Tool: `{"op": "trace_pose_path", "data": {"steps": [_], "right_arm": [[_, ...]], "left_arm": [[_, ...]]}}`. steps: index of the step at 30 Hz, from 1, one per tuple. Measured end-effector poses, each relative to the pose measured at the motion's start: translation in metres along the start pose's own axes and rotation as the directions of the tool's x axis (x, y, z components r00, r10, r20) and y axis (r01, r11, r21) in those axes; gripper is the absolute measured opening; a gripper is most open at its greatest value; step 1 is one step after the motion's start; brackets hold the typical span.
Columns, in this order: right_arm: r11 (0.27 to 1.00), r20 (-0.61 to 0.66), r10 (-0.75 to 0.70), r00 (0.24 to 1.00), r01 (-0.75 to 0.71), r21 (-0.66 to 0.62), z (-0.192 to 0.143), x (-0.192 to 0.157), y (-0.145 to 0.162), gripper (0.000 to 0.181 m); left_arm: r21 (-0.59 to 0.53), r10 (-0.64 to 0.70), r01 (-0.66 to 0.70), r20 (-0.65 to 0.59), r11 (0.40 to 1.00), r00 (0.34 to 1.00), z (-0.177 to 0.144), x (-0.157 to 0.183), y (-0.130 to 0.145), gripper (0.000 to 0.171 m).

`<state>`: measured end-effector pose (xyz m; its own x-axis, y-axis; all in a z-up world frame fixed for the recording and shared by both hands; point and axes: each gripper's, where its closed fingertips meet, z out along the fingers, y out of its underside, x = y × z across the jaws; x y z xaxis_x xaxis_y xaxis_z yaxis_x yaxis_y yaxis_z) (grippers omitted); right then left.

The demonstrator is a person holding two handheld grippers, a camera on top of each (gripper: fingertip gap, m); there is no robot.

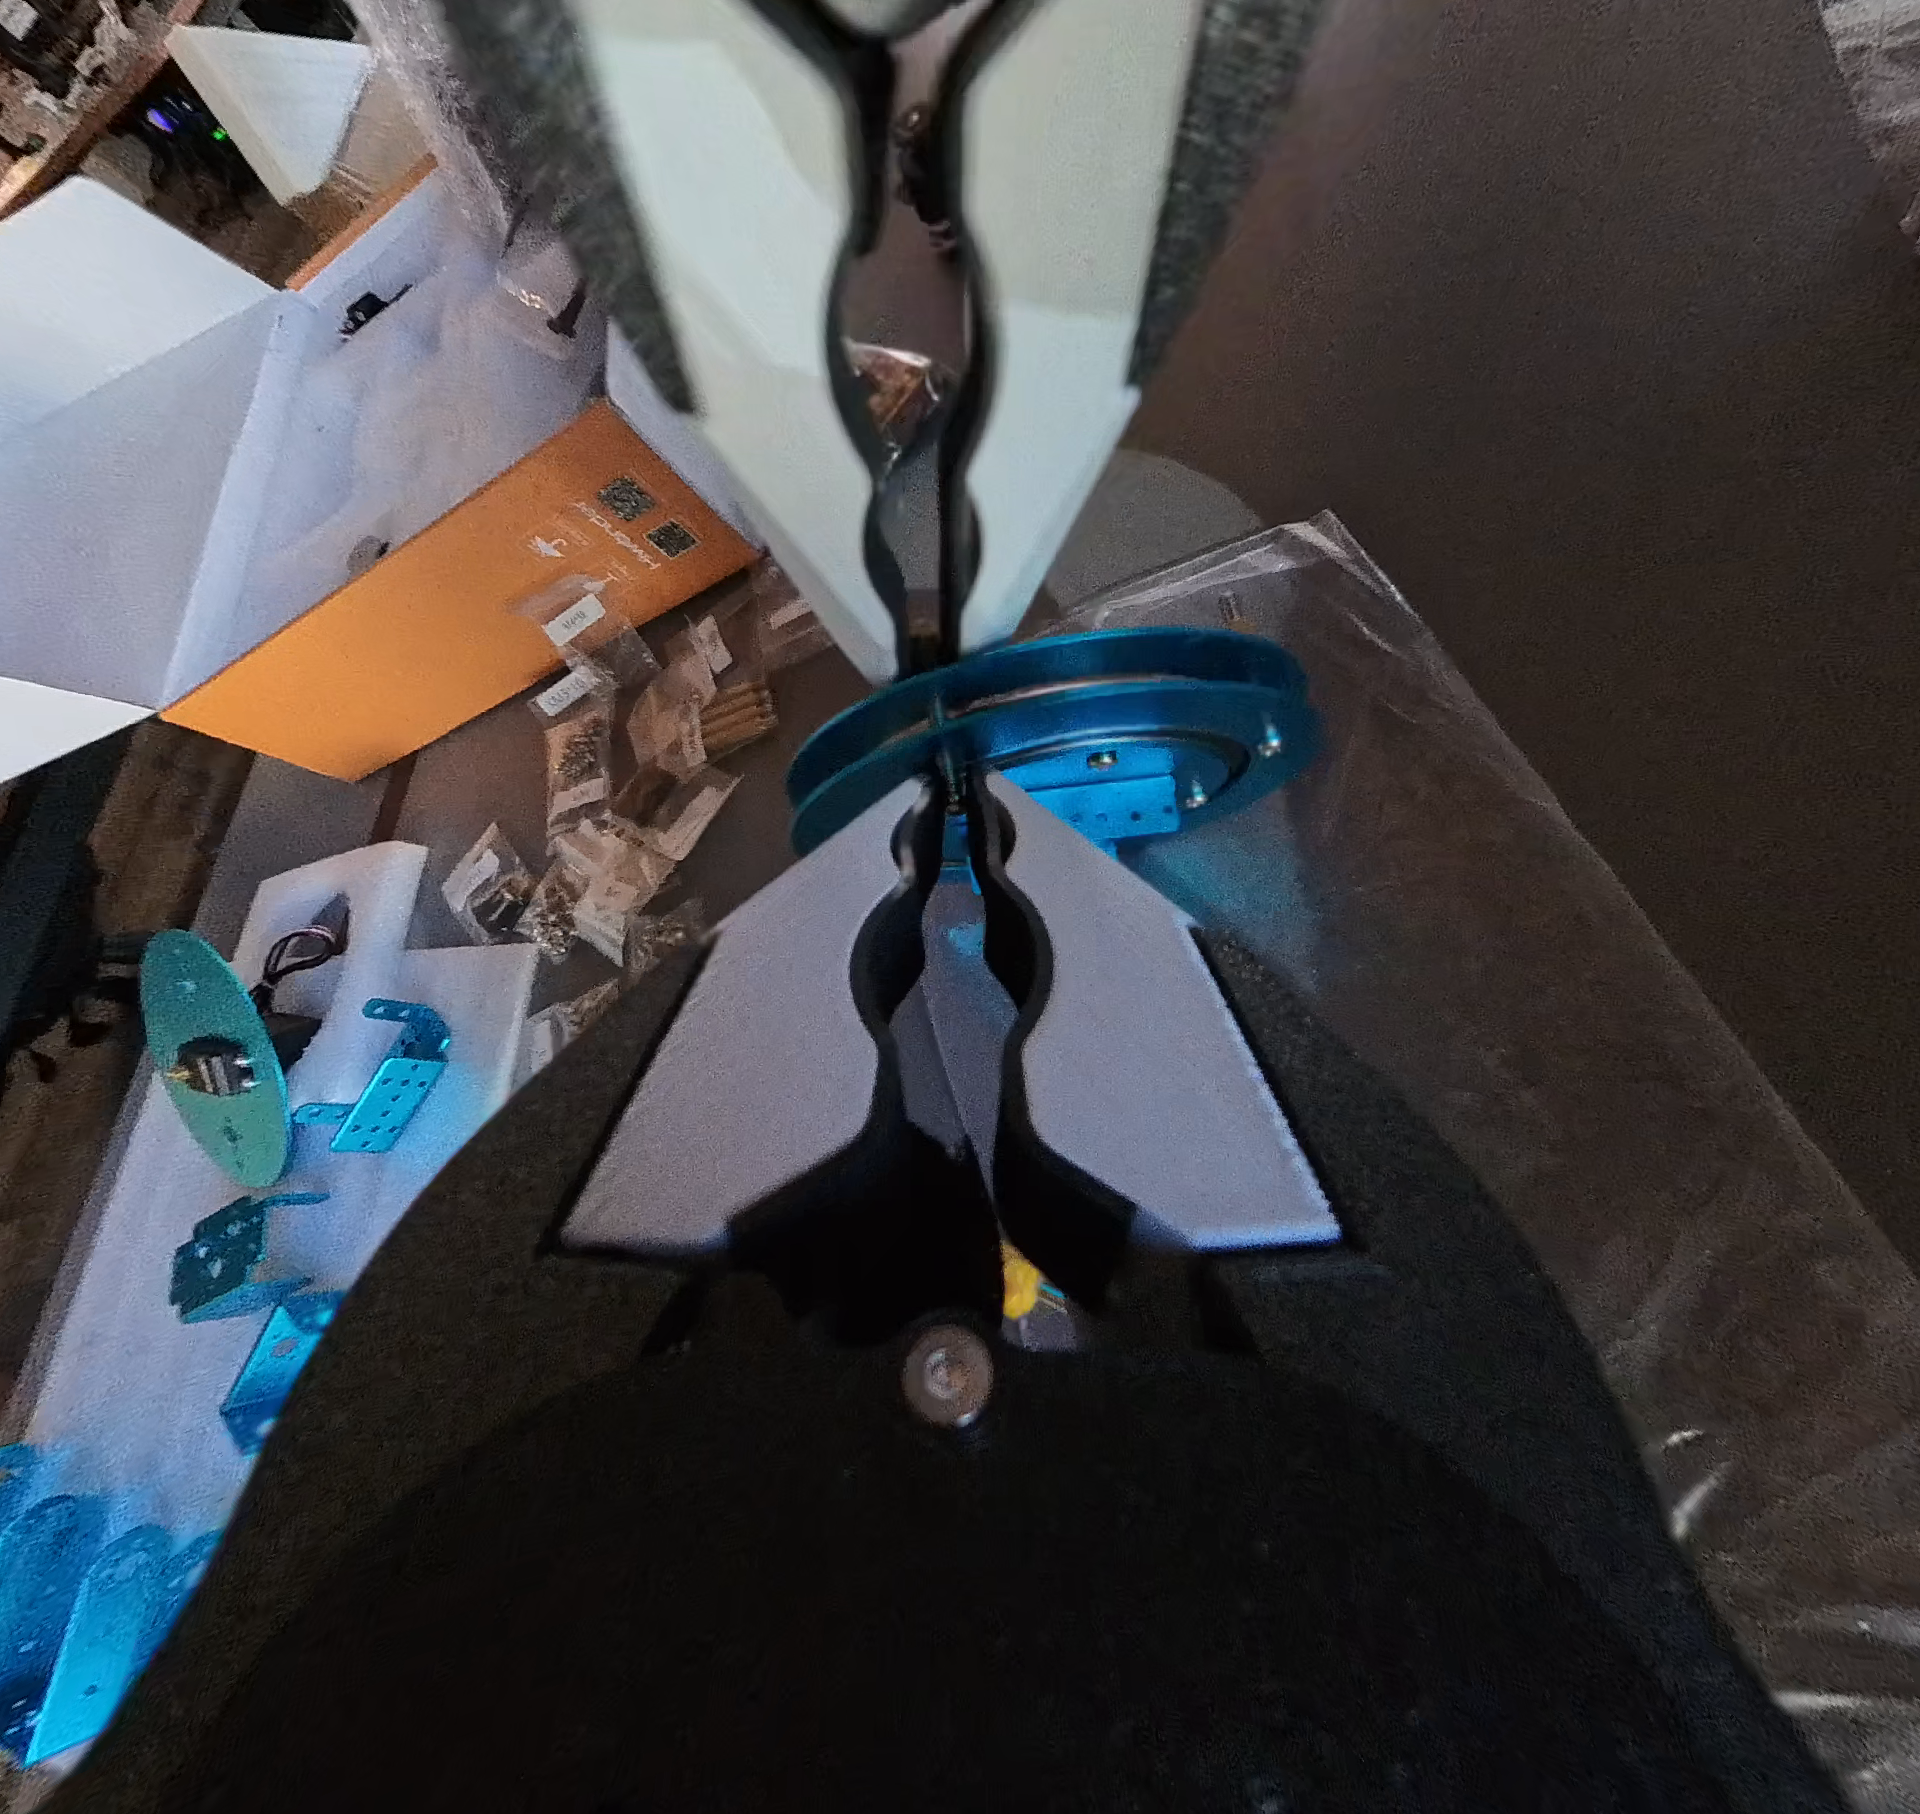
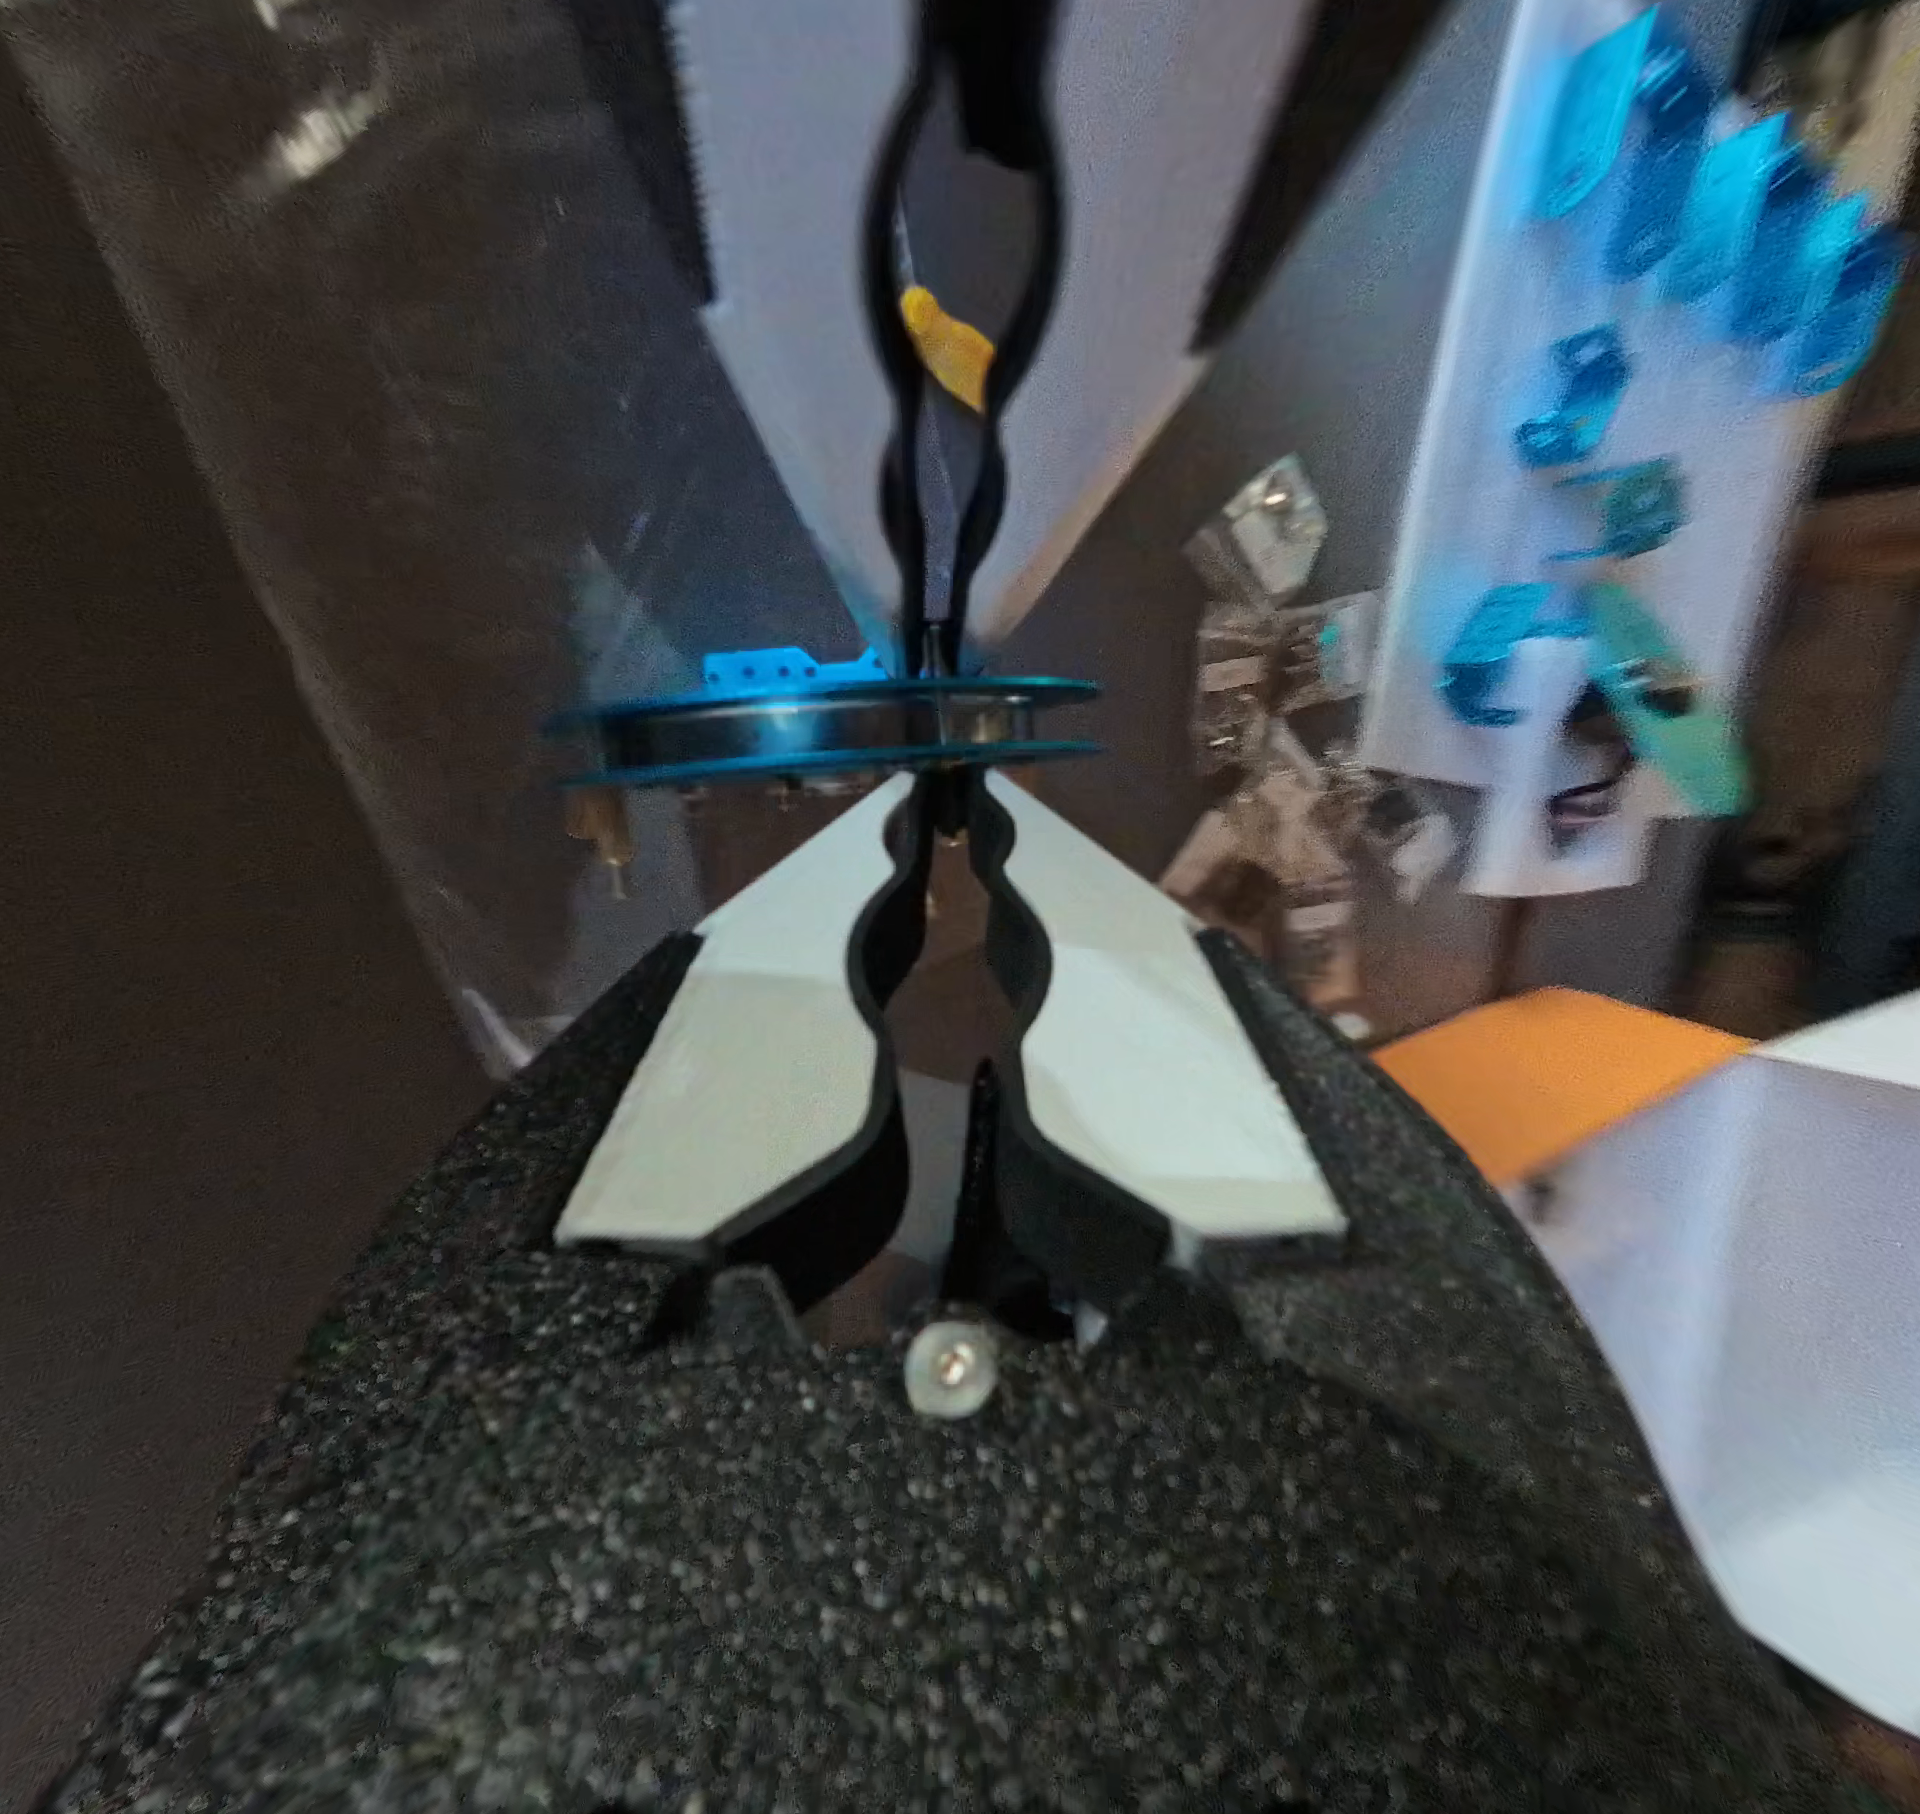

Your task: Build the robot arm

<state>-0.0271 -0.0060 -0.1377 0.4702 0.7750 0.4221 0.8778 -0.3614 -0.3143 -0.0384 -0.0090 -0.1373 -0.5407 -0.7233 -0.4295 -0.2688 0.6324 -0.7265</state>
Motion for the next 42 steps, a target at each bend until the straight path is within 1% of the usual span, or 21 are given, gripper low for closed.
{"op": "trace_pose_path", "data": {"steps": [2, 5, 7, 8, 10, 12, 13, 15, 17, 19, 21, 23, 26, 28, 29, 31, 34, 36, 38, 40, 42], "right_arm": [[0.924, 0.362, 0.361, 0.859, -0.382, -0.016, -0.001, -0.007, -0.001, 0.003], [0.649, 0.742, 0.621, 0.253, -0.697, -0.306, -0.011, -0.025, -0.006, 0.004], [0.575, 0.796, 0.603, 0.054, -0.721, -0.387, -0.014, -0.030, -0.009, 0.005], [0.601, 0.804, 0.584, 0.111, -0.725, -0.336, -0.013, -0.029, -0.009, 0.004], [0.774, 0.726, 0.480, 0.493, -0.627, -0.087, -0.009, -0.026, -0.006, 0.005], [0.924, 0.470, 0.291, 0.834, -0.372, 0.086, -0.005, -0.022, -0.002, 0.011], [0.968, 0.324, 0.175, 0.930, -0.223, 0.117, -0.005, -0.023, -0.001, 0.016], [0.997, 0.014, -0.056, 0.998, 0.055, 0.057, -0.001, -0.013, 0.004, 0.007], [0.977, -0.142, -0.211, 0.967, 0.211, -0.012, -0.001, -0.006, 0.003, 0.006], [0.991, -0.087, -0.133, 0.987, 0.132, -0.017, 0.000, -0.004, 0.006, 0.004], [0.985, 0.200, 0.164, 0.966, -0.170, 0.017, 0.000, -0.012, 0.007, 0.004], [0.847, 0.551, 0.481, 0.682, -0.523, -0.093, -0.003, -0.022, 0.005, 0.003], [0.615, 0.801, 0.590, 0.102, -0.699, -0.365, -0.015, -0.037, -0.005, 0.004], [0.563, 0.821, 0.571, -0.010, -0.723, -0.401, -0.016, -0.038, -0.008, 0.004], [0.602, 0.825, 0.558, 0.083, -0.725, -0.334, -0.015, -0.038, -0.006, 0.004], [0.760, 0.738, 0.495, 0.459, -0.640, -0.111, -0.010, -0.035, -0.001, 0.004], [0.952, 0.336, 0.243, 0.910, -0.290, 0.097, -0.006, -0.025, 0.006, 0.015], [0.994, 0.060, 0.040, 0.997, -0.046, 0.103, -0.007, -0.020, 0.005, 0.007], [0.992, -0.125, -0.116, 0.985, 0.121, 0.028, -0.005, -0.012, 0.006, 0.007], [0.991, -0.145, -0.134, 0.980, 0.133, -0.014, -0.004, -0.007, 0.007, 0.004], [0.998, 0.039, 0.068, 0.997, -0.068, 0.003, -0.003, -0.010, 0.008, 0.003]], "left_arm": [[-0.015, 0.034, -0.034, 0.017, 0.999, 0.999, 0.000, 0.000, 0.000, 0.003], [-0.016, 0.057, -0.057, 0.019, 0.998, 0.998, 0.000, 0.004, -0.002, 0.003], [-0.022, 0.071, -0.071, 0.031, 0.997, 0.997, 0.000, 0.004, -0.002, 0.003], [-0.026, 0.071, -0.070, 0.038, 0.997, 0.997, 0.000, 0.003, -0.001, 0.003], [-0.019, 0.052, -0.052, 0.026, 0.998, 0.998, 0.000, 0.003, -0.001, 0.003], [-0.005, 0.015, -0.015, 0.004, 1.000, 1.000, 0.001, 0.003, -0.002, 0.003], [0.001, -0.001, 0.001, -0.009, 1.000, 1.000, 0.001, 0.003, -0.002, 0.003], [0.007, -0.013, 0.013, -0.020, 1.000, 1.000, 0.001, 0.004, -0.003, 0.003], [-0.004, 0.006, -0.006, -0.004, 1.000, 1.000, 0.001, 0.002, -0.001, 0.003], [0.000, 0.014, -0.014, 0.001, 1.000, 1.000, 0.001, 0.003, -0.001, 0.003], [0.000, 0.047, -0.047, 0.020, 0.999, 0.999, 0.001, 0.003, -0.002, 0.003], [-0.012, 0.072, -0.072, 0.046, 0.997, 0.996, 0.002, 0.001, -0.002, 0.003], [-0.013, 0.079, -0.079, 0.046, 0.997, 0.996, 0.002, 0.003, -0.002, 0.003], [-0.020, 0.084, -0.083, 0.053, 0.996, 0.995, 0.002, 0.002, -0.002, 0.003], [-0.018, 0.083, -0.082, 0.054, 0.996, 0.995, 0.002, 0.002, -0.002, 0.003], [-0.009, 0.064, -0.063, 0.040, 0.998, 0.997, 0.003, 0.003, -0.003, 0.003], [-0.001, 0.036, -0.036, 0.020, 0.999, 0.999, 0.003, 0.003, -0.004, 0.003], [0.000, 0.032, -0.032, 0.015, 0.999, 0.999, 0.003, 0.004, -0.004, 0.003], [-0.008, 0.037, -0.037, 0.027, 0.999, 0.999, 0.003, 0.002, -0.003, 0.003], [-0.011, 0.035, -0.035, 0.030, 0.999, 0.999, 0.003, 0.003, -0.003, 0.003], [-0.012, 0.064, -0.064, 0.048, 0.998, 0.997, 0.002, 0.004, -0.004, 0.003]]}}
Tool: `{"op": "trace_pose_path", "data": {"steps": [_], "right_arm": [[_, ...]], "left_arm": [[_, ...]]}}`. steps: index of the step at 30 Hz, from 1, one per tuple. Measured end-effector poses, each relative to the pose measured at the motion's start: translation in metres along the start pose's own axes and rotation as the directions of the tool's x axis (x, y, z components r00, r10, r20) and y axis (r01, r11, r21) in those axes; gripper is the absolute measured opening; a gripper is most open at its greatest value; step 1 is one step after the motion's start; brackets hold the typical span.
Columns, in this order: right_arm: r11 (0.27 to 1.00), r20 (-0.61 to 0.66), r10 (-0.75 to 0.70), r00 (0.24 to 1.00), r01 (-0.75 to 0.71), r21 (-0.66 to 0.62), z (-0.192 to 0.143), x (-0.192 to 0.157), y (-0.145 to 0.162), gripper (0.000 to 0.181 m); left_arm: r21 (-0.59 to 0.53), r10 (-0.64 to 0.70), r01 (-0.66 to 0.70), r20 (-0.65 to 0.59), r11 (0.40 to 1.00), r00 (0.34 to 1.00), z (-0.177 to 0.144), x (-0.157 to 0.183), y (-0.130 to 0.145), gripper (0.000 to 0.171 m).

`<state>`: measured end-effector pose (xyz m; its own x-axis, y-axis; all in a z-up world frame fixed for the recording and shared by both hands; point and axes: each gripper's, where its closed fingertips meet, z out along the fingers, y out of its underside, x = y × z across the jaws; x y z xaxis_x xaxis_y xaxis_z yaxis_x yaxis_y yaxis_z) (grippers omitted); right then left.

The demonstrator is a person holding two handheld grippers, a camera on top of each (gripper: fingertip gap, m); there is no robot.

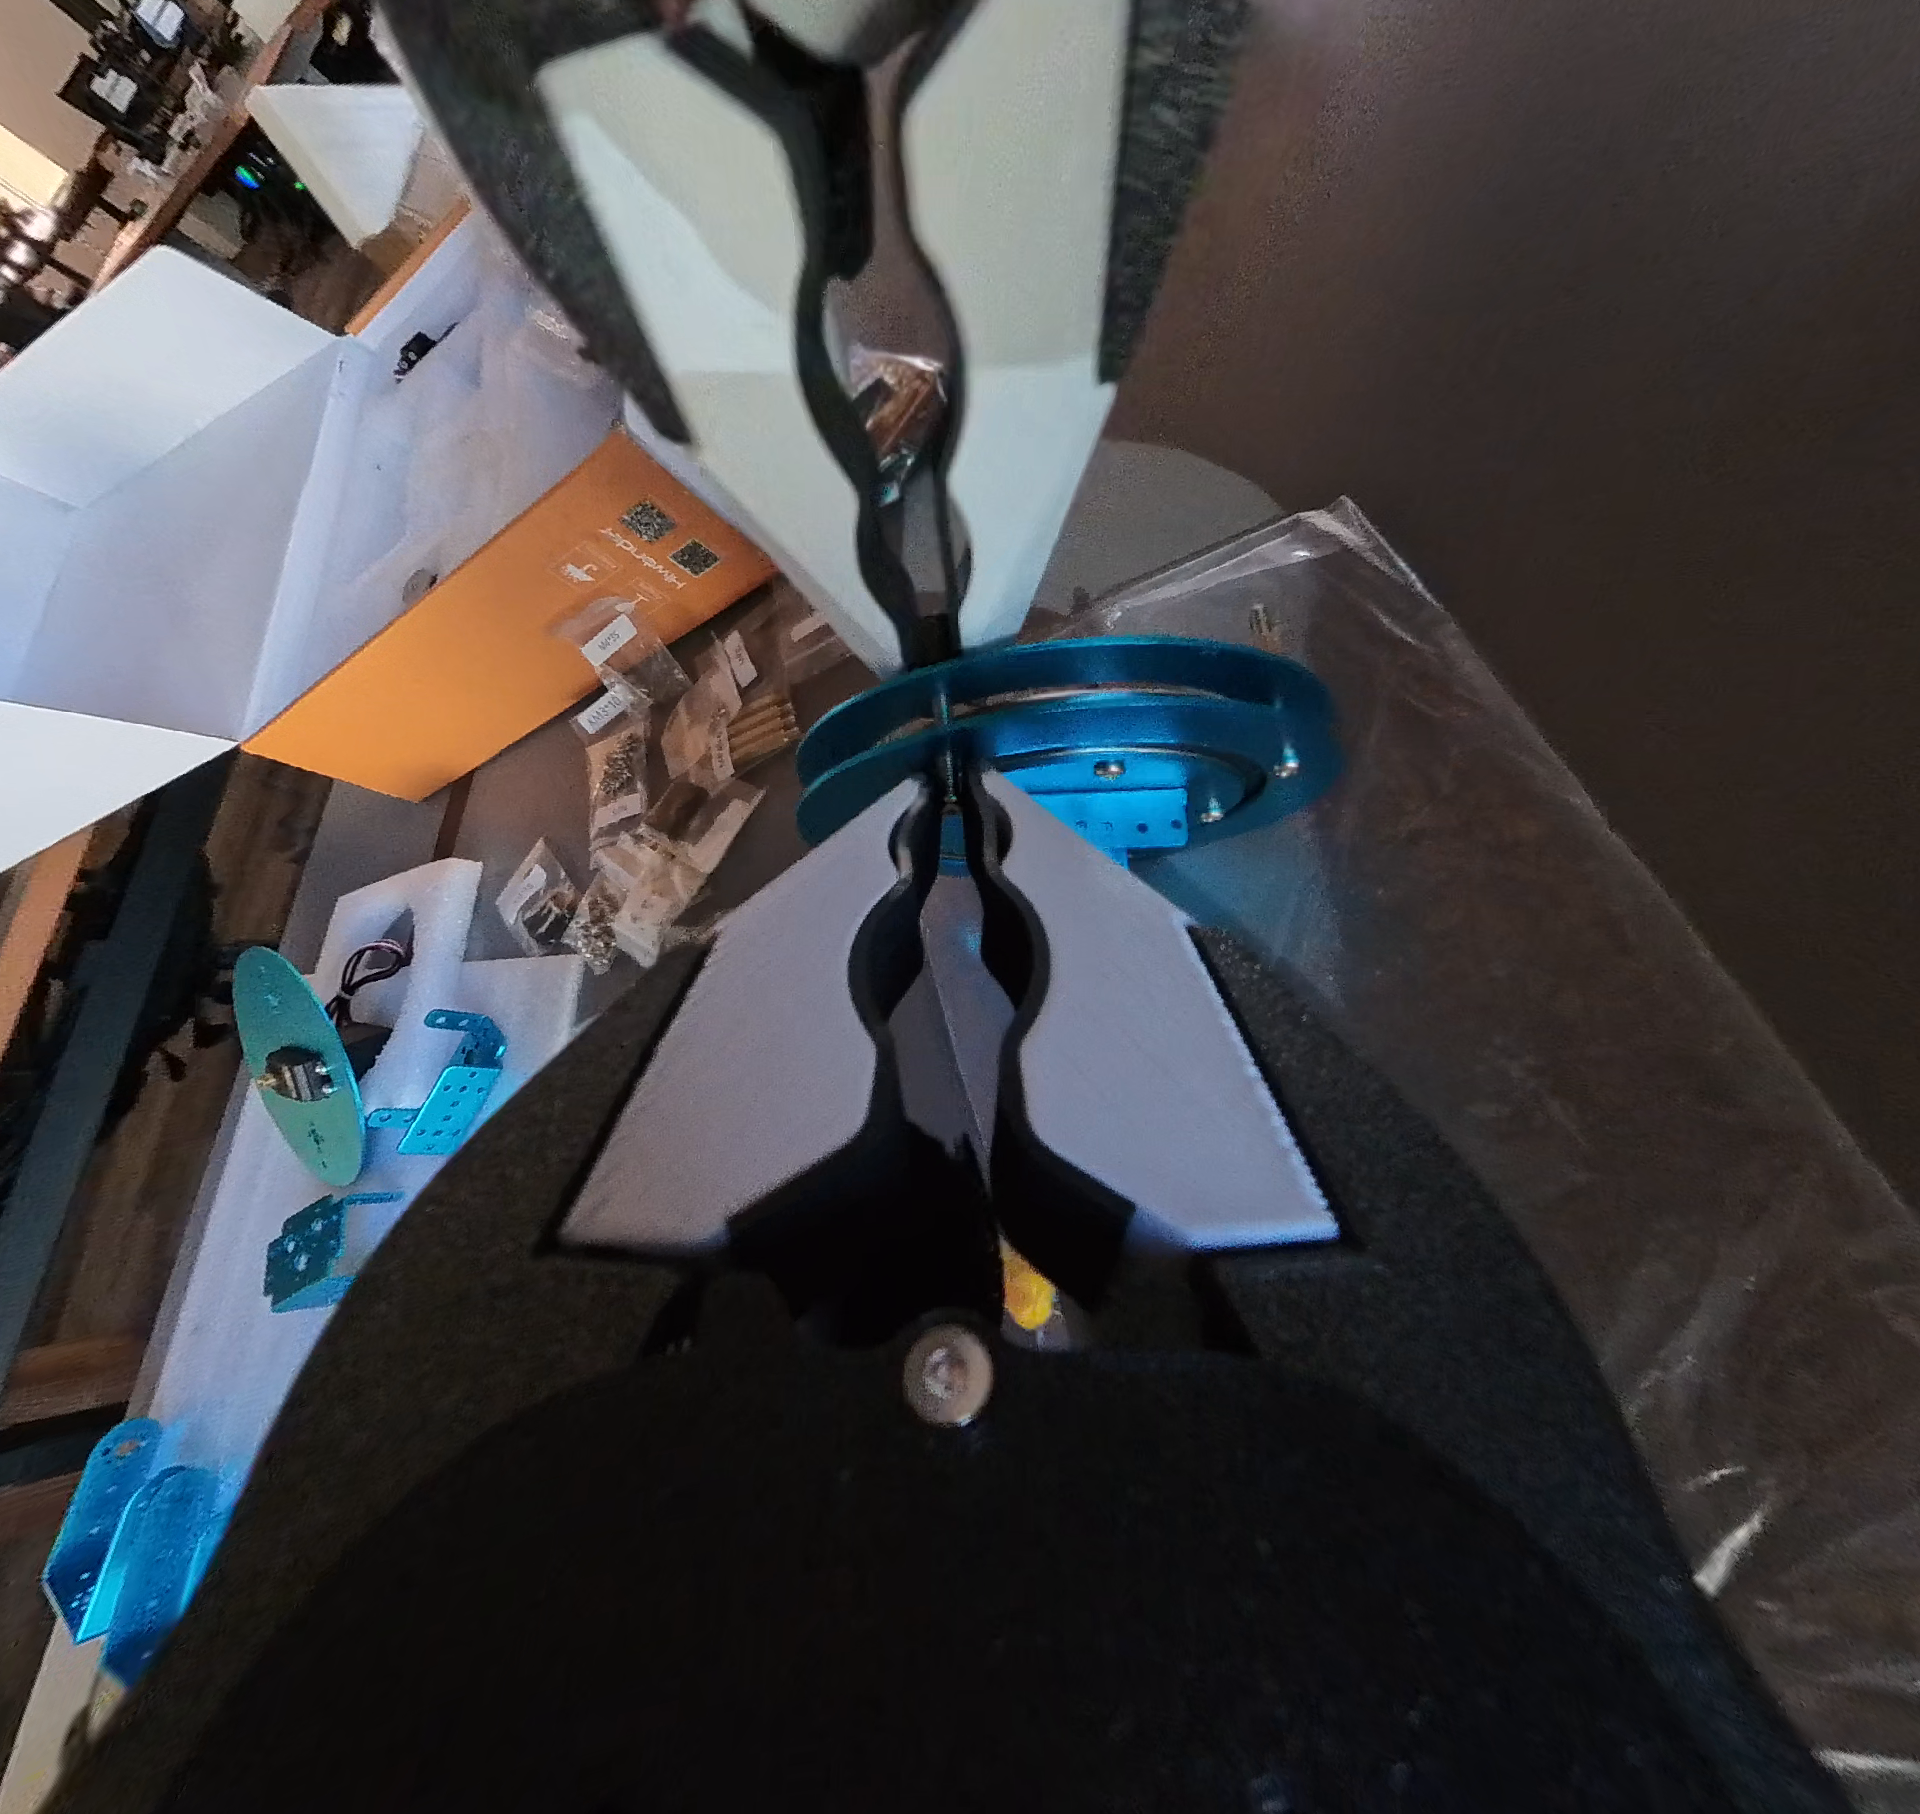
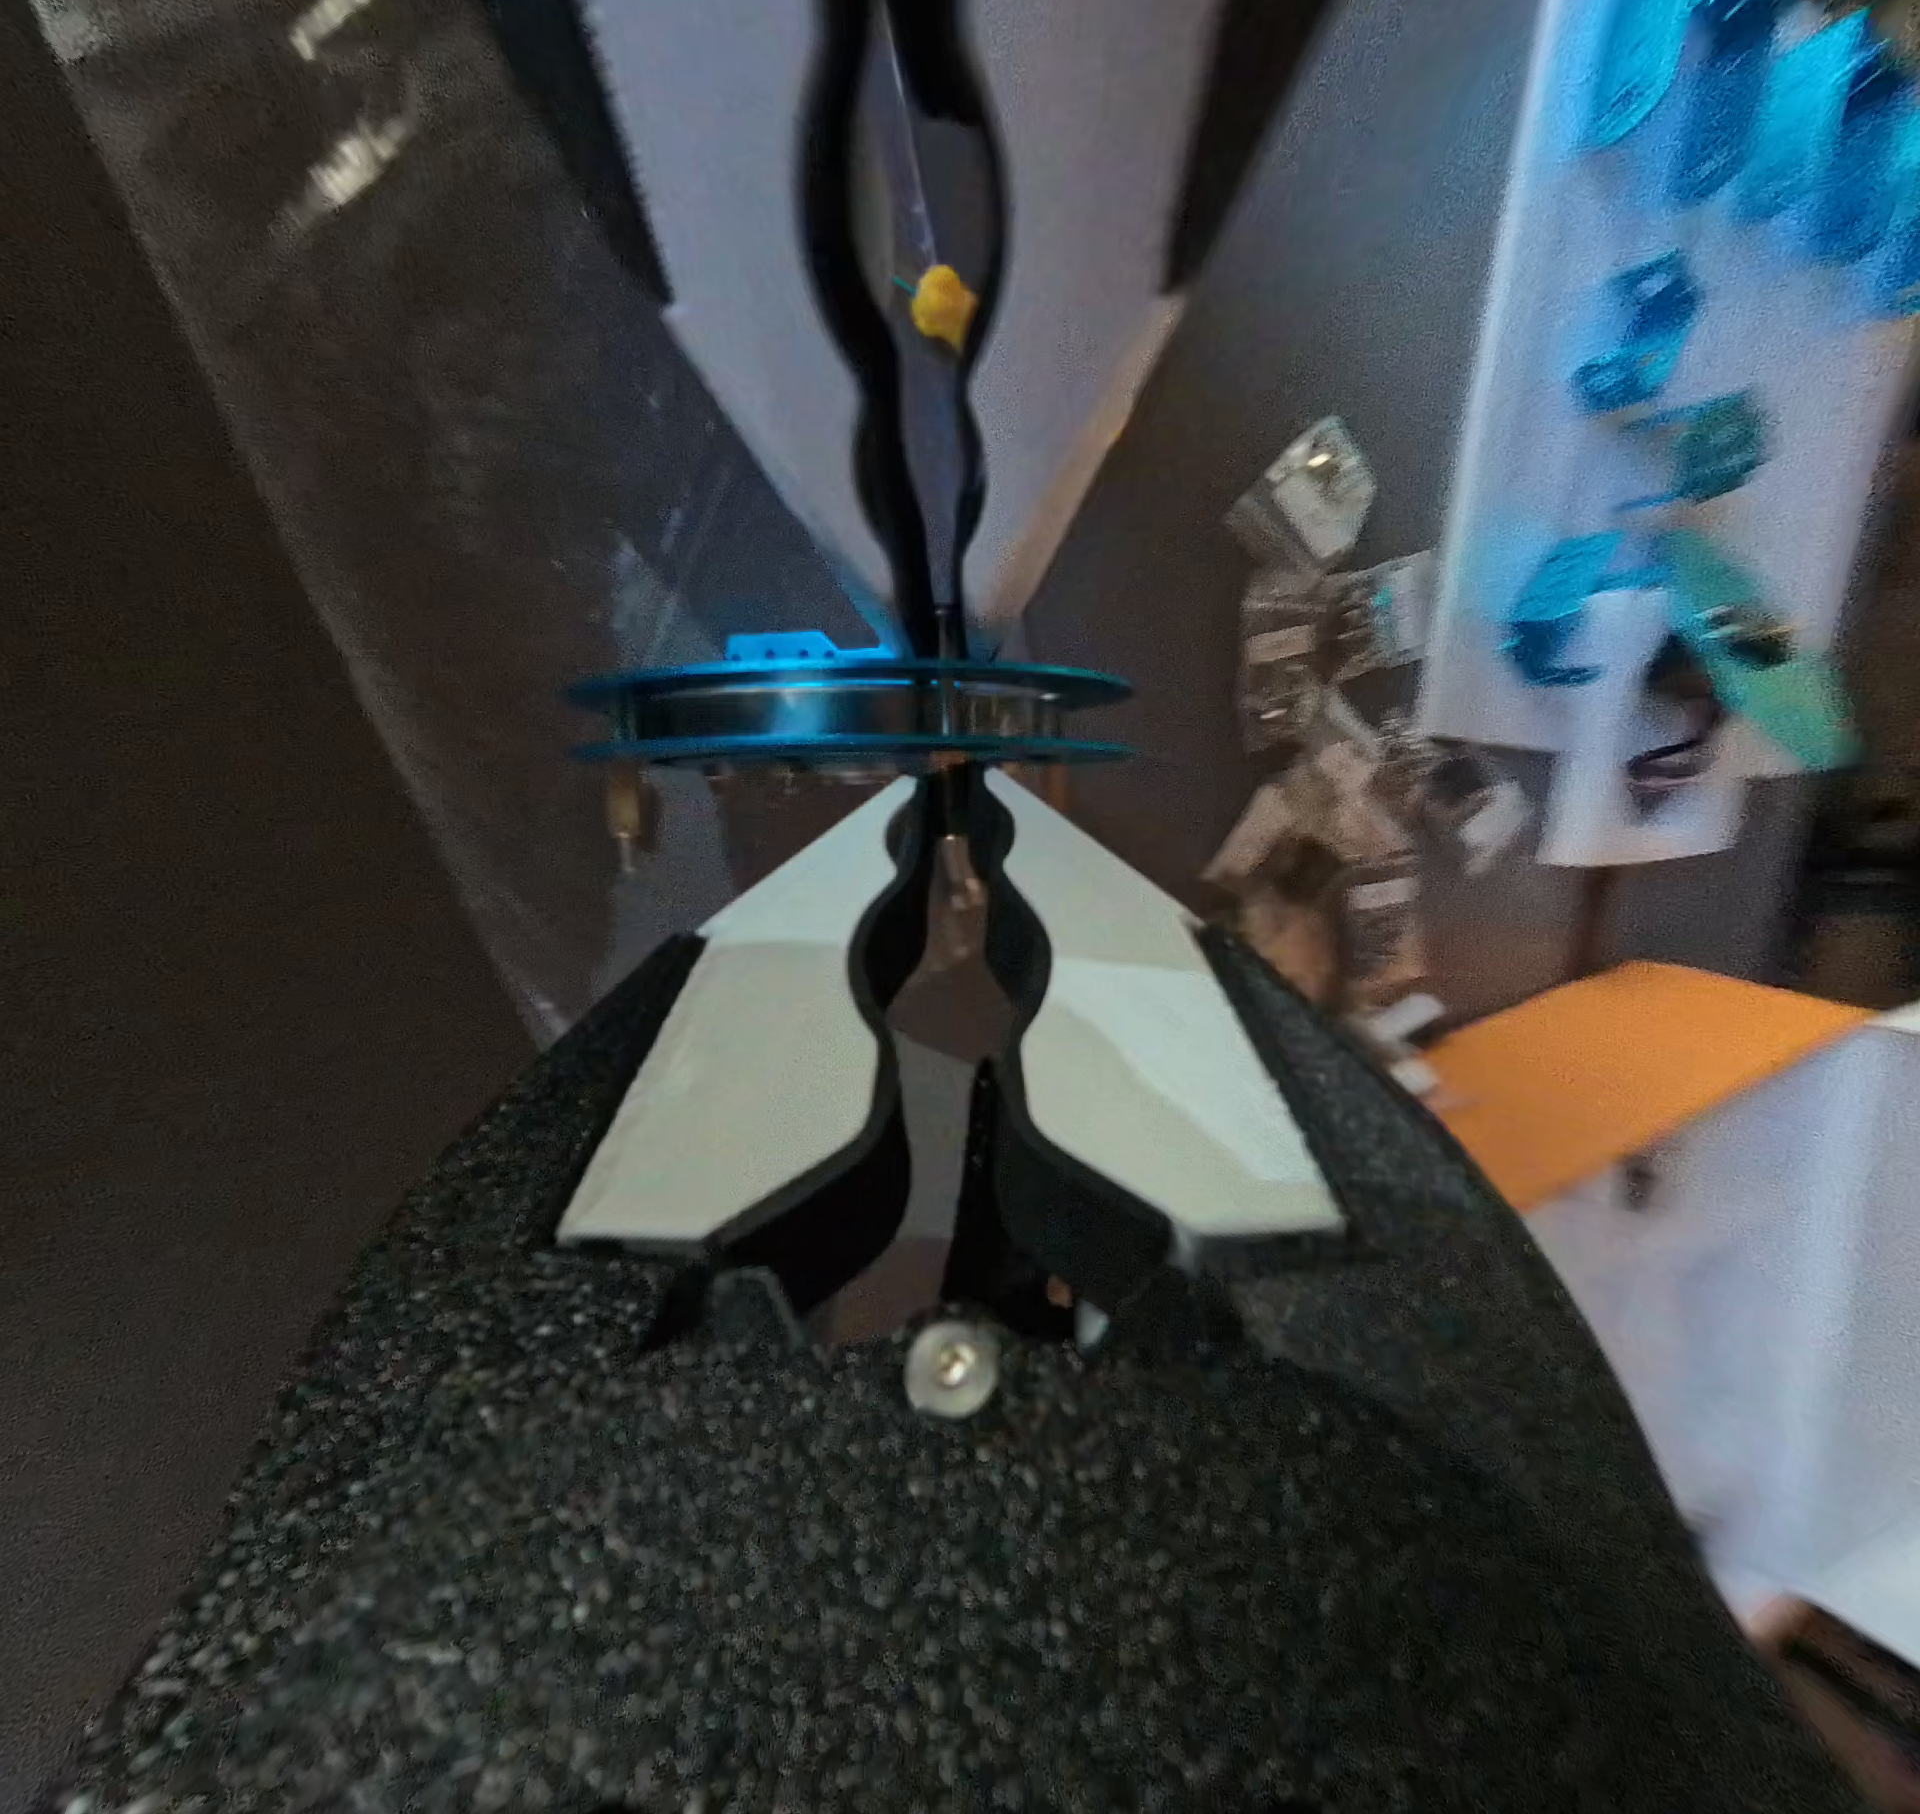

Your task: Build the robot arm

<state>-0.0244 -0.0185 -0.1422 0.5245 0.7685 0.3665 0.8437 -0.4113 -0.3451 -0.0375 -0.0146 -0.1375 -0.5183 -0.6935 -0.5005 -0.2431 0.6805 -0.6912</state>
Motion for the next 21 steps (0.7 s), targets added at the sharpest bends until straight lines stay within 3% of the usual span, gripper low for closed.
{"op": "trace_pose_path", "data": {"steps": [1, 2, 3, 4, 6, 7, 8, 9, 10, 11, 12, 14, 16, 18, 20, 21], "right_arm": [[0.988, 0.148, 0.152, 0.977, -0.155, 0.005, 0.000, -0.003, 0.000, 0.004], [0.950, 0.312, 0.301, 0.901, -0.311, -0.019, -0.001, -0.008, 0.000, 0.004], [0.888, 0.474, 0.432, 0.767, -0.453, -0.077, -0.003, -0.013, -0.001, 0.003], [0.805, 0.607, 0.540, 0.583, -0.568, -0.170, -0.006, -0.020, -0.004, 0.004], [0.659, 0.749, 0.625, 0.222, -0.664, -0.353, -0.013, -0.030, -0.008, 0.004], [0.623, 0.773, 0.623, 0.122, -0.675, -0.396, -0.015, -0.032, -0.010, 0.004], [0.613, 0.780, 0.618, 0.098, -0.682, -0.399, -0.015, -0.032, -0.011, 0.004], [0.641, 0.780, 0.603, 0.165, -0.682, -0.351, -0.014, -0.031, -0.011, 0.004], [0.712, 0.762, 0.564, 0.318, -0.654, -0.254, -0.012, -0.030, -0.010, 0.004], [0.800, 0.698, 0.495, 0.517, -0.586, -0.133, -0.009, -0.027, -0.007, 0.004], [0.874, 0.582, 0.410, 0.702, -0.485, -0.031, -0.006, -0.022, -0.005, 0.005], [0.970, 0.311, 0.211, 0.927, -0.239, 0.054, -0.005, -0.017, -0.003, 0.012], [0.999, 0.025, -0.021, 0.999, 0.020, 0.033, -0.003, -0.010, -0.002, 0.007], [0.983, -0.141, -0.182, 0.973, 0.175, -0.061, -0.002, -0.002, -0.001, 0.005], [0.985, -0.115, -0.154, 0.981, 0.143, -0.098, -0.002, 0.000, 0.001, 0.004], [0.996, -0.020, -0.041, 0.999, 0.039, -0.077, -0.001, -0.001, 0.000, 0.004]], "left_arm": [[-0.005, 0.018, -0.018, 0.013, 1.000, 1.000, 0.000, 0.000, 0.000, 0.003], [-0.009, 0.033, -0.033, 0.026, 0.999, 0.999, 0.000, -0.001, 0.000, 0.003], [-0.007, 0.038, -0.038, 0.032, 0.999, 0.999, 0.000, -0.001, 0.000, 0.003], [-0.005, 0.036, -0.036, 0.026, 0.999, 0.999, 0.000, 0.000, -0.001, 0.003], [-0.007, 0.049, -0.048, 0.024, 0.999, 0.999, 0.000, 0.003, -0.002, 0.003], [-0.012, 0.064, -0.063, 0.036, 0.998, 0.997, 0.000, 0.003, -0.002, 0.003], [-0.018, 0.071, -0.070, 0.044, 0.997, 0.997, 0.000, 0.002, -0.001, 0.003], [-0.018, 0.066, -0.065, 0.043, 0.998, 0.997, 0.000, 0.001, -0.001, 0.003], [-0.012, 0.051, -0.051, 0.035, 0.999, 0.998, 0.000, 0.001, -0.001, 0.003], [-0.007, 0.036, -0.036, 0.028, 0.999, 0.999, 0.000, 0.001, -0.002, 0.003], [-0.007, 0.023, -0.023, 0.021, 1.000, 1.000, 0.000, 0.001, -0.001, 0.003], [-0.001, -0.001, 0.001, 0.007, 1.000, 1.000, 0.001, 0.000, -0.001, 0.003], [0.002, -0.012, 0.012, -0.003, 1.000, 1.000, 0.001, 0.001, -0.002, 0.003], [-0.006, 0.005, -0.005, 0.011, 1.000, 1.000, 0.000, 0.000, -0.001, 0.003], [0.002, 0.014, -0.014, 0.015, 1.000, 1.000, 0.000, 0.003, -0.003, 0.003], [0.000, 0.035, -0.035, 0.031, 0.999, 0.999, 0.000, 0.002, -0.003, 0.003]]}}
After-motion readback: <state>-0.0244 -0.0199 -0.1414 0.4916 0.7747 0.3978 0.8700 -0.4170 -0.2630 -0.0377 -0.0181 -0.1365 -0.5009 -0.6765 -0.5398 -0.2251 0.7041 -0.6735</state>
